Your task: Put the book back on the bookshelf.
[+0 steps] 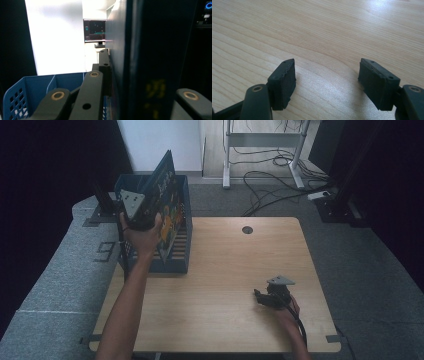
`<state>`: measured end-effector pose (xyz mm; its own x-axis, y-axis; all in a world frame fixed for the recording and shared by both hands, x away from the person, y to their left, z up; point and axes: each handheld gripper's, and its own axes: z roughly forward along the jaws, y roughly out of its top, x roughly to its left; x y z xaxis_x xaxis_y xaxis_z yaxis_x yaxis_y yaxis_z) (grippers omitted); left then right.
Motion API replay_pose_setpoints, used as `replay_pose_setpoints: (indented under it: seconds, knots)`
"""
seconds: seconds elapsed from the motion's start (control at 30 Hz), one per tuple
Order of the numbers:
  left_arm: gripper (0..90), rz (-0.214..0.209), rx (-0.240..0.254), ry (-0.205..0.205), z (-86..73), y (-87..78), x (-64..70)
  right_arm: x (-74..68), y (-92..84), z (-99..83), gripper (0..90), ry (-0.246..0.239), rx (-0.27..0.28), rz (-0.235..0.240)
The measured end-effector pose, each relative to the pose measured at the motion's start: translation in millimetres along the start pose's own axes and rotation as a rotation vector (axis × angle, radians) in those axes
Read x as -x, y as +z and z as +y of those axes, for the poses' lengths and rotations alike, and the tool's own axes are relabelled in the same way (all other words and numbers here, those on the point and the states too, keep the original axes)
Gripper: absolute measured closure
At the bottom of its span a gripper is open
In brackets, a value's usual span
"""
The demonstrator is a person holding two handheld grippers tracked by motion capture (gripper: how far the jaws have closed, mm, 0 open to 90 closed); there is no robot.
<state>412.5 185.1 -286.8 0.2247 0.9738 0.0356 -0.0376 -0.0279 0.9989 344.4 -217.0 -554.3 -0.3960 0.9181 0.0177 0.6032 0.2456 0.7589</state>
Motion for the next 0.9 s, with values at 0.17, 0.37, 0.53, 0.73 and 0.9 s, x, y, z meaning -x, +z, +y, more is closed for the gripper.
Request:
replay_pose_setpoints:
  seconds: [0.17, 0.37, 0.53, 0.73, 0.9]
  knots:
    - [82.5, 0.012, -0.013, -0.003, -7.5, 14.1, 2.2, 0.2, -0.3, -0.3, 28.9, 0.001, 0.001, 0.000]
    - [82.5, 0.026, -0.015, -0.009, -13.9, 25.1, 3.4, 0.2, -0.6, -0.6, 28.9, 0.003, 0.002, -0.001]
    - [82.5, 0.033, -0.006, -0.003, -18.0, 30.9, 6.2, 0.5, -1.0, -1.0, 28.9, 0.003, 0.004, -0.002]
    - [82.5, 0.039, -0.003, 0.011, -22.5, 36.3, 9.6, 0.5, -1.4, -1.4, 28.9, 0.002, 0.002, -0.002]
    - [82.5, 0.045, 0.005, 0.017, -26.9, 41.1, 12.3, 0.4, -1.6, -1.5, 28.9, 0.004, 0.002, -0.003]
